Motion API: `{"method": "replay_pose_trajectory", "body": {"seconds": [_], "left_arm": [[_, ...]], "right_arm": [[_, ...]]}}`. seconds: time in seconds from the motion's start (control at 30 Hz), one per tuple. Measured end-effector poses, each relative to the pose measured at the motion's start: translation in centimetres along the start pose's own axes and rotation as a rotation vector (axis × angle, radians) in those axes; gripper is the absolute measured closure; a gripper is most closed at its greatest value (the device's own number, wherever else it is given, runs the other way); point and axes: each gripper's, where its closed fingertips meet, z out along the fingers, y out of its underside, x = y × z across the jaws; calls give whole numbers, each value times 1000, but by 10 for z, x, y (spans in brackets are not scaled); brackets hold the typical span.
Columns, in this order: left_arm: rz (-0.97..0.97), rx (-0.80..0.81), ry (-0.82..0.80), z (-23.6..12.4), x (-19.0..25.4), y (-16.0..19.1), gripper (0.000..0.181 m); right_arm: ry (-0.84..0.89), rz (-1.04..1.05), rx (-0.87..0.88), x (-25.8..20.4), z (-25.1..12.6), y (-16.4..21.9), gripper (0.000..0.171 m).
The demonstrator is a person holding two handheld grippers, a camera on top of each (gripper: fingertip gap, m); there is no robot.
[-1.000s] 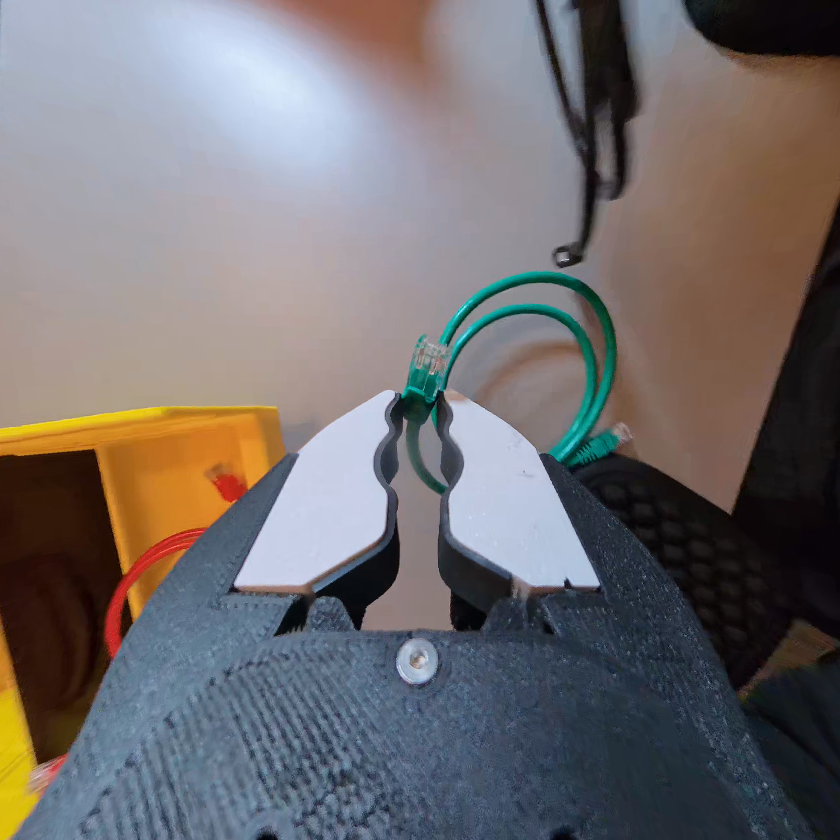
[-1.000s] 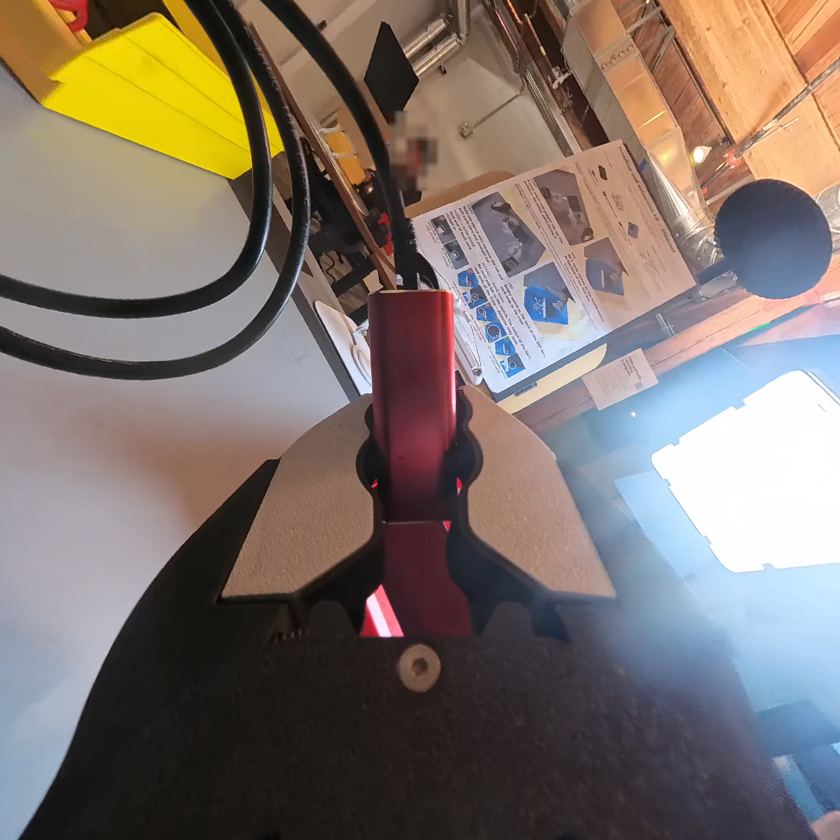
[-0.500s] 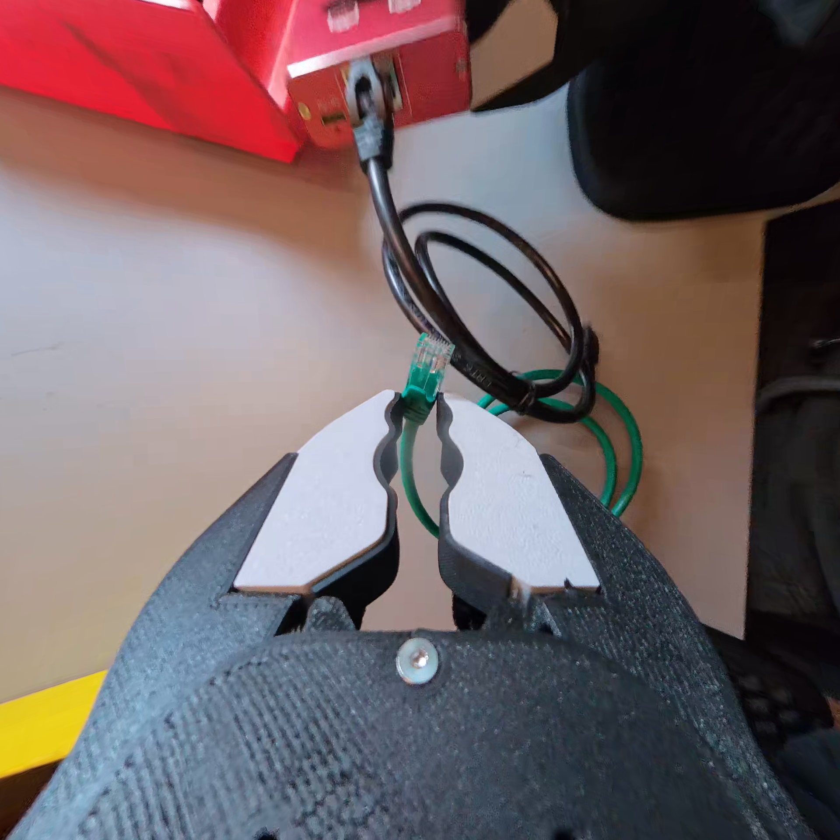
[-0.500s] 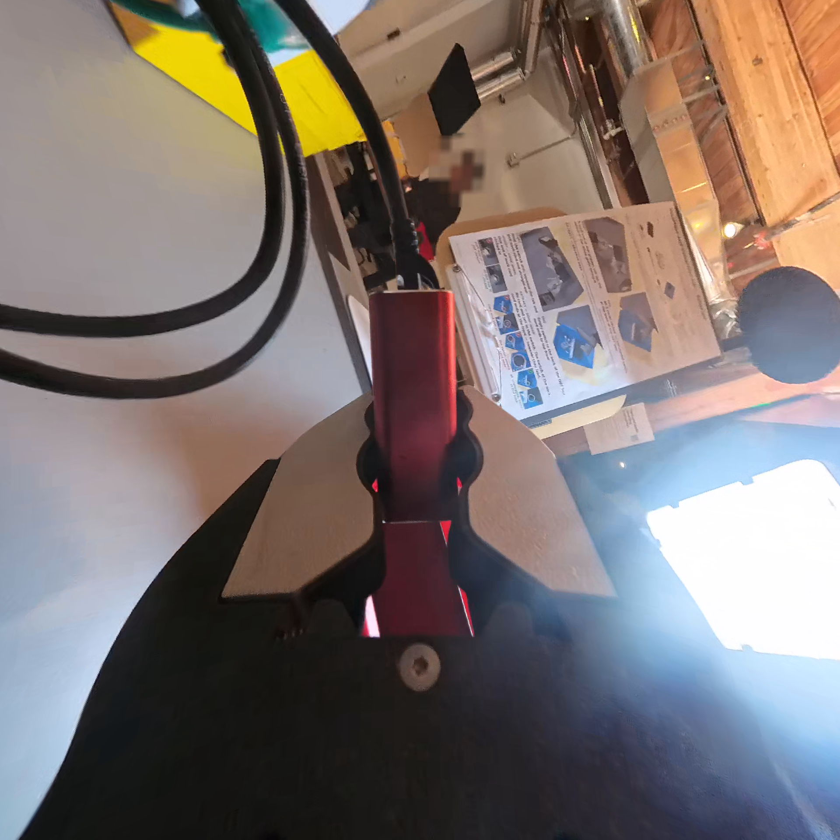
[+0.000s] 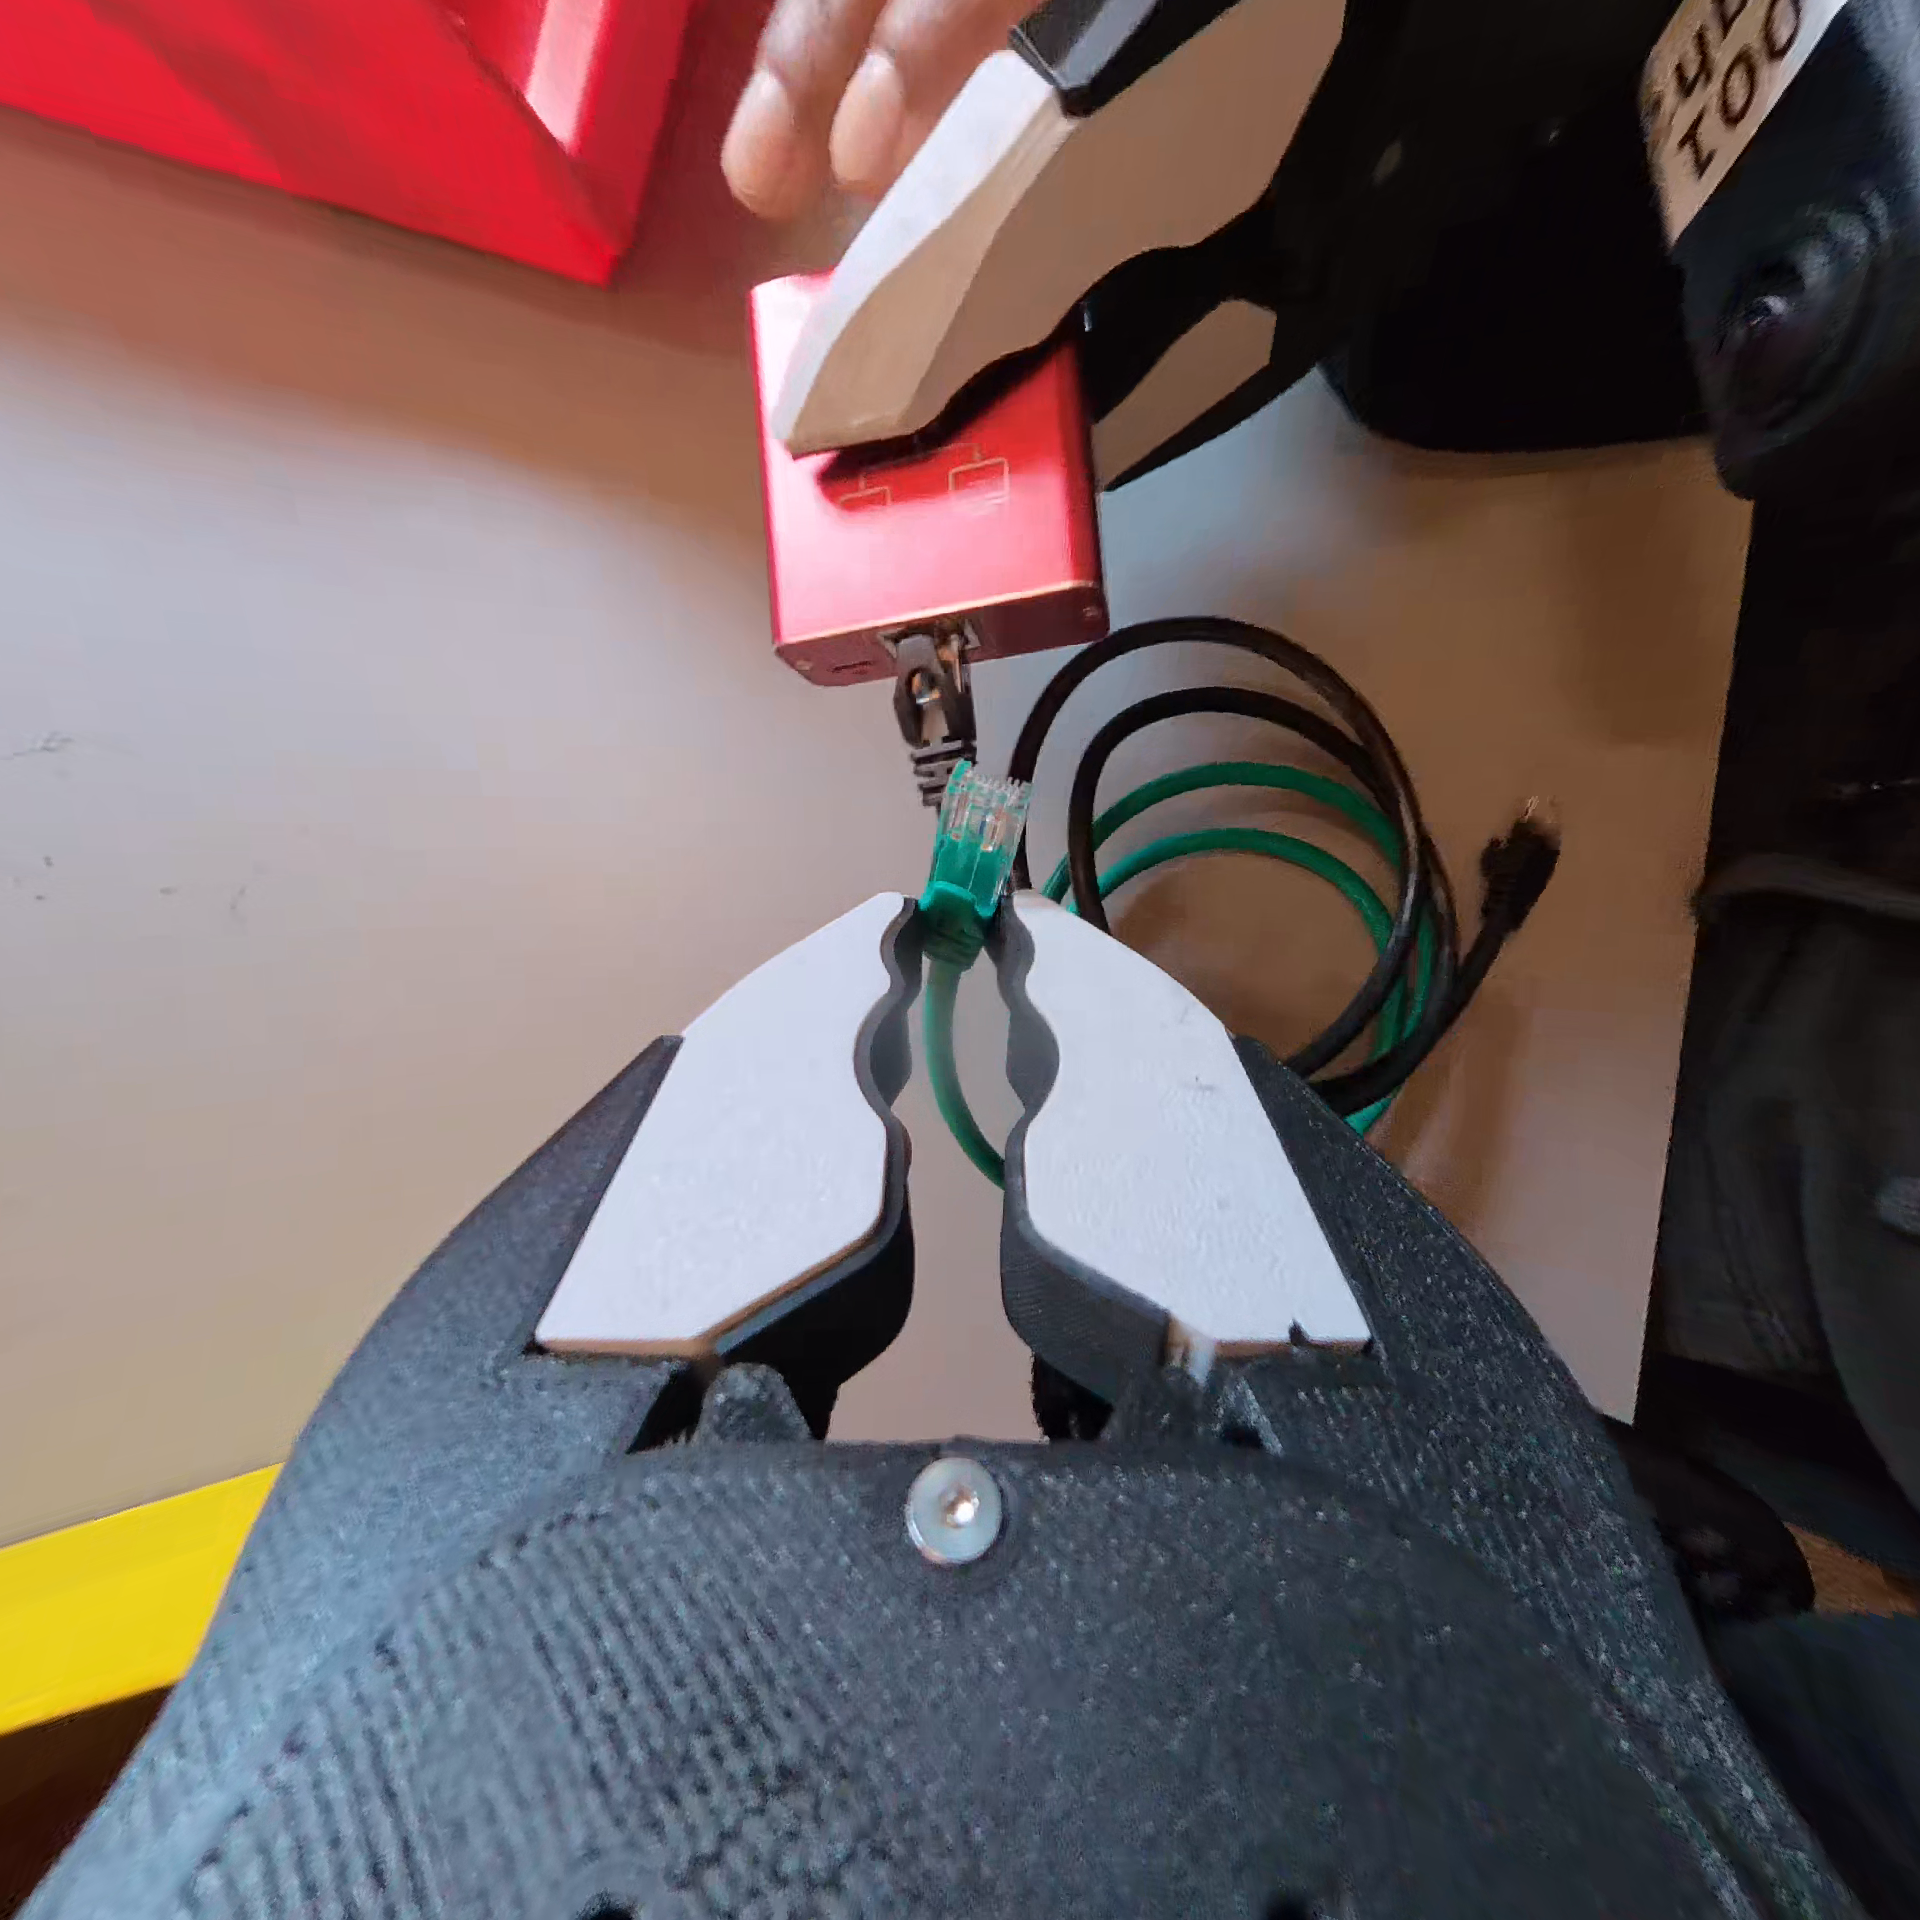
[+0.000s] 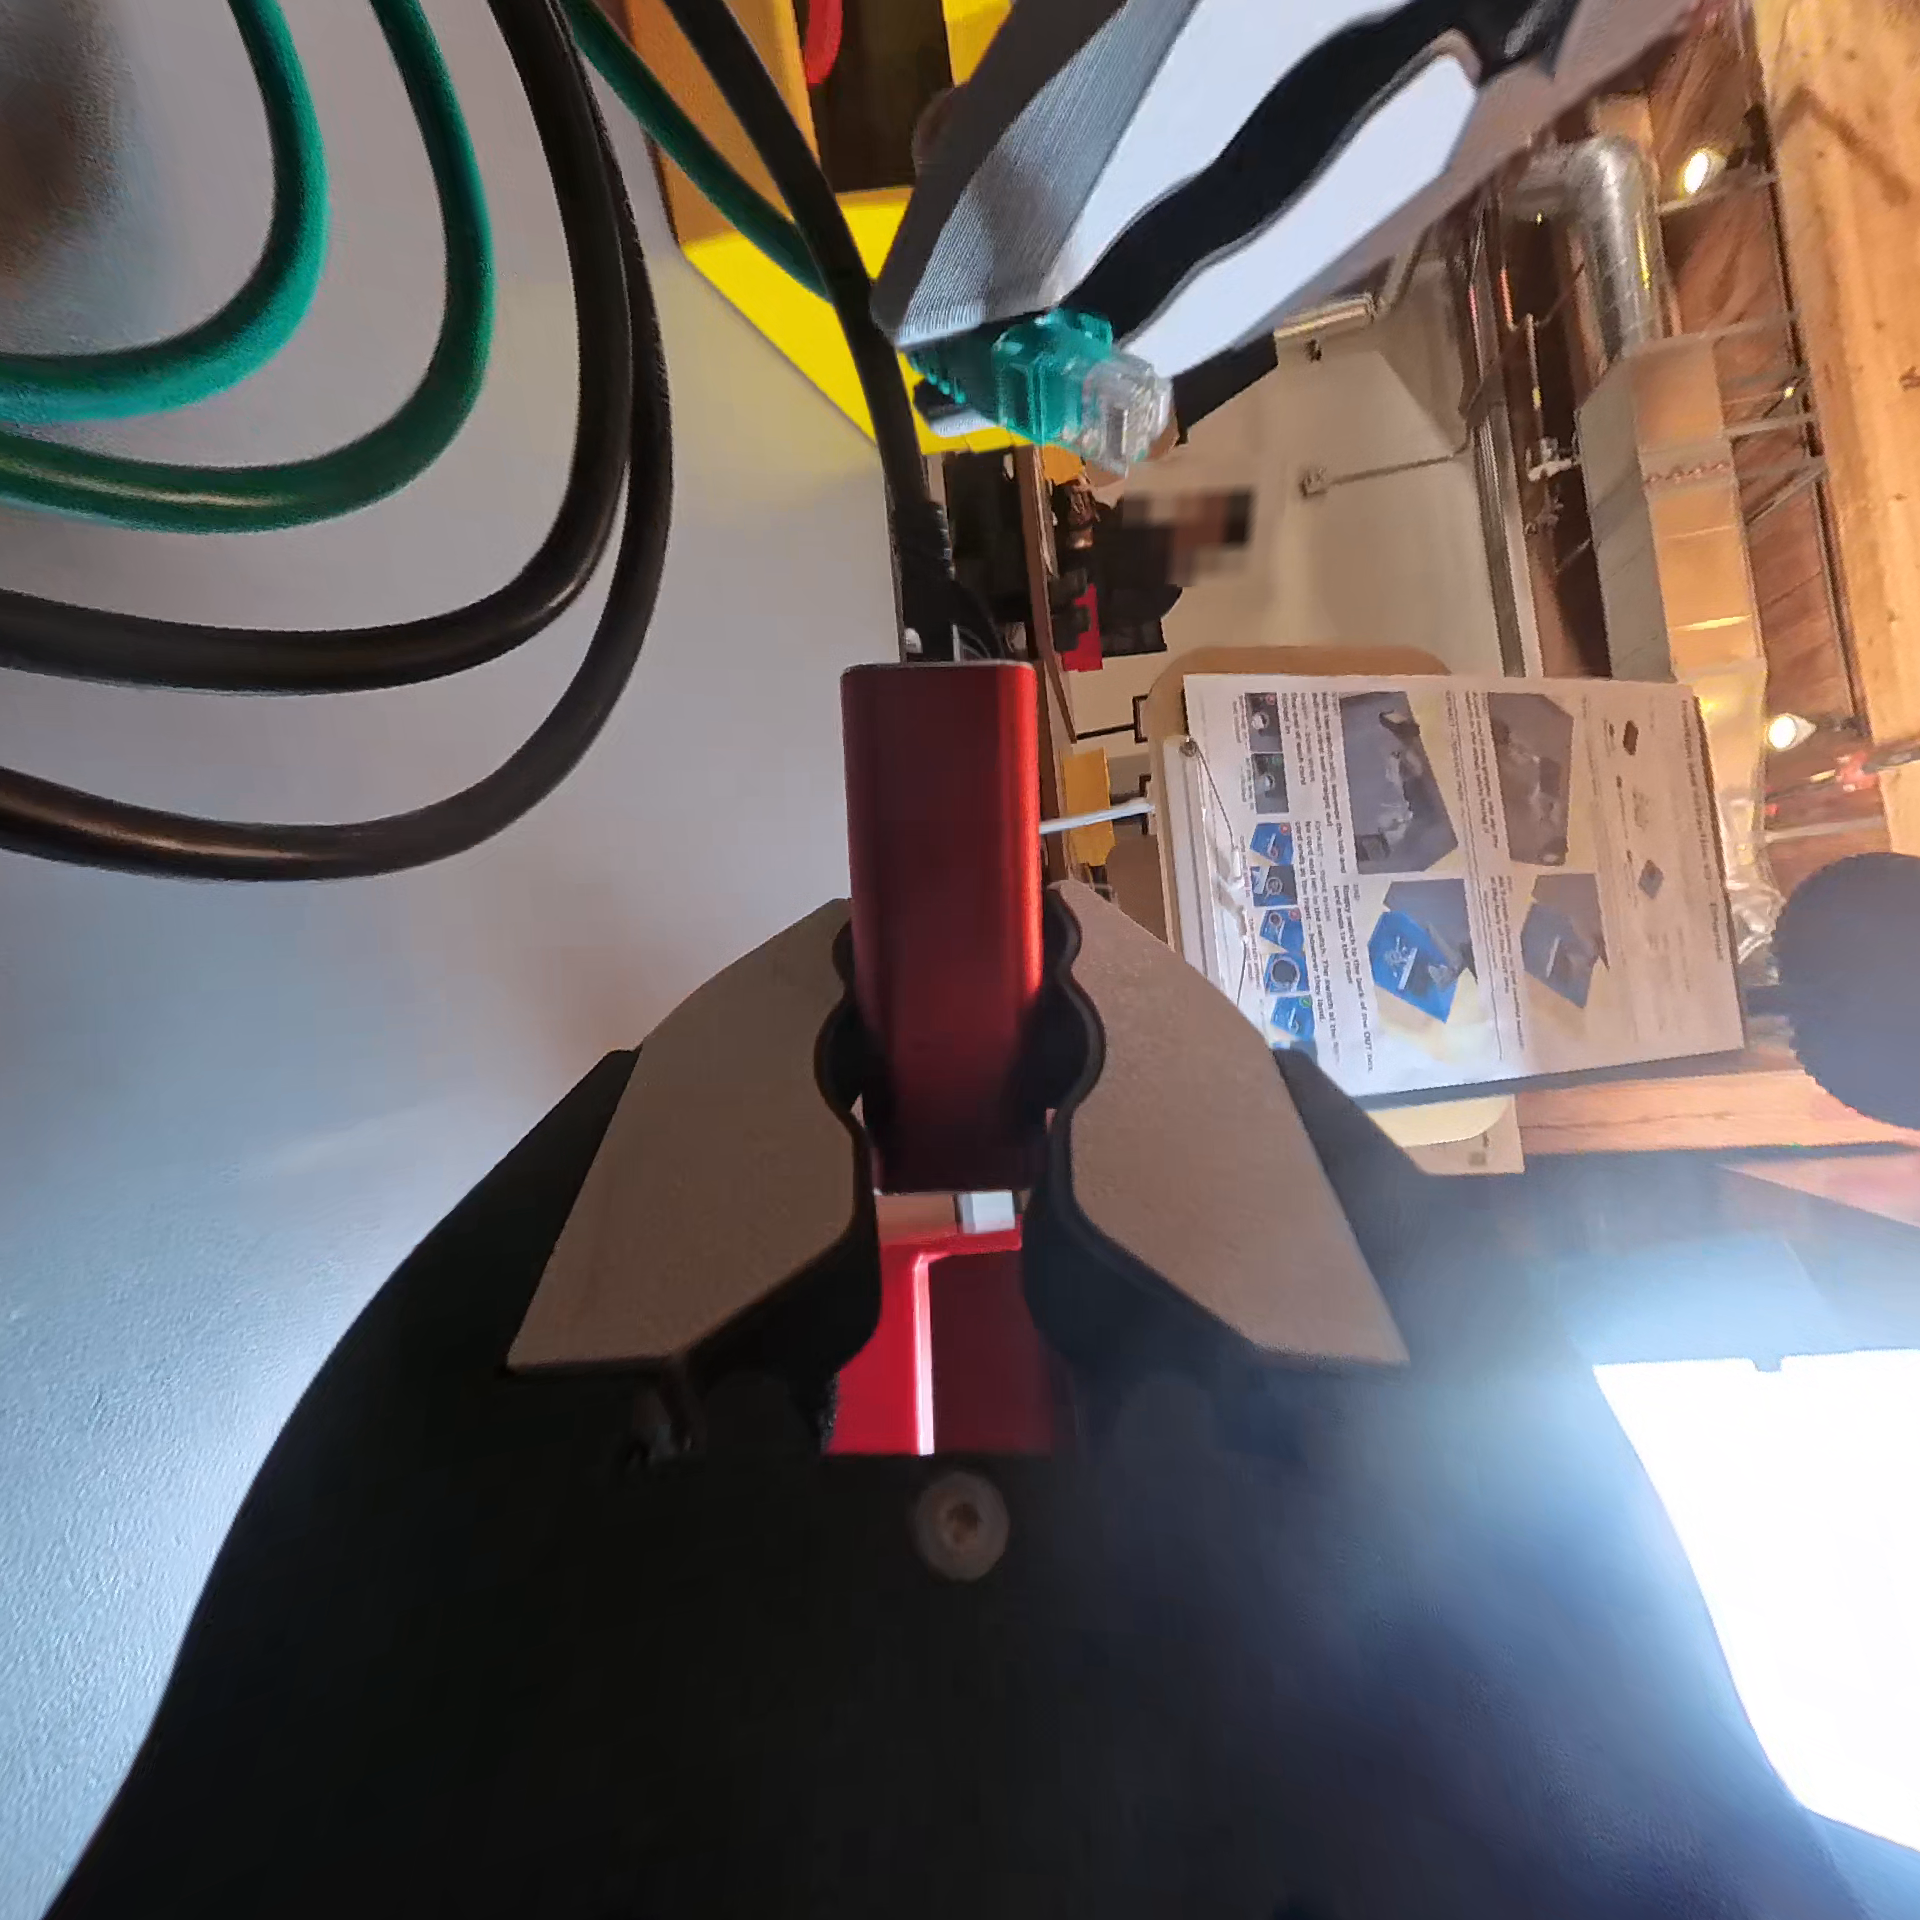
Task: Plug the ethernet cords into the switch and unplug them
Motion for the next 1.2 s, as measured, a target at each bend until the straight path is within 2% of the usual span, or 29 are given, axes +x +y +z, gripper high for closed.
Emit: {"method": "replay_pose_trajectory", "body": {"seconds": [0.03, 0.13, 0.2, 0.23, 0.3, 0.4, 0.5, 0.57, 0.63, 0.73, 0.87, 0.93, 1.1, 1.2], "left_arm": [[-15, 41, 10, -3, -3, -3, 167], [-47, 132, 7, -13, -18, -2, 167], [-50, 85, 22, -12, -23, 16, 166], [-19, 71, 42, -10, -21, 23, 158], [67, 146, 100, -11, -11, 19, 145], [86, 399, 167, -27, -3, -17, 142], [83, 654, 105, -43, -9, -58, 141], [131, 783, 127, -51, 6, -80, 139], [192, 852, 103, -55, 19, -96, 141], [215, 854, 63, -53, 24, -104, 148], [167, 747, 64, -41, 17, -93, 157], [156, 698, 52, -38, 11, -86, 157], [156, 694, 43, -52, 8, -80, 159], [181, 661, 48, -52, 13, -76, 159]], "right_arm": [[8, 22, -5, 2, -1, 3, 142], [51, 142, -6, 16, -7, 16, 142], [94, 233, -4, 31, -12, 24, 142], [111, 286, 15, 38, -15, 25, 142], [124, 450, 91, 50, -21, 21, 142], [69, 723, 305, 67, -31, -2, 142], [-62, 1003, 561, 82, -41, -34, 142], [-116, 1155, 703, 92, -46, -50, 142], [-166, 1276, 797, 98, -47, -59, 142], [-210, 1391, 836, 96, -42, -58, 142], [-337, 1438, 775, 80, -36, -51, 138], [-401, 1406, 678, 68, -32, -44, 137], [-408, 1279, 518, 49, -29, -27, 137], [-406, 1182, 489, 46, -28, -33, 134]]}}
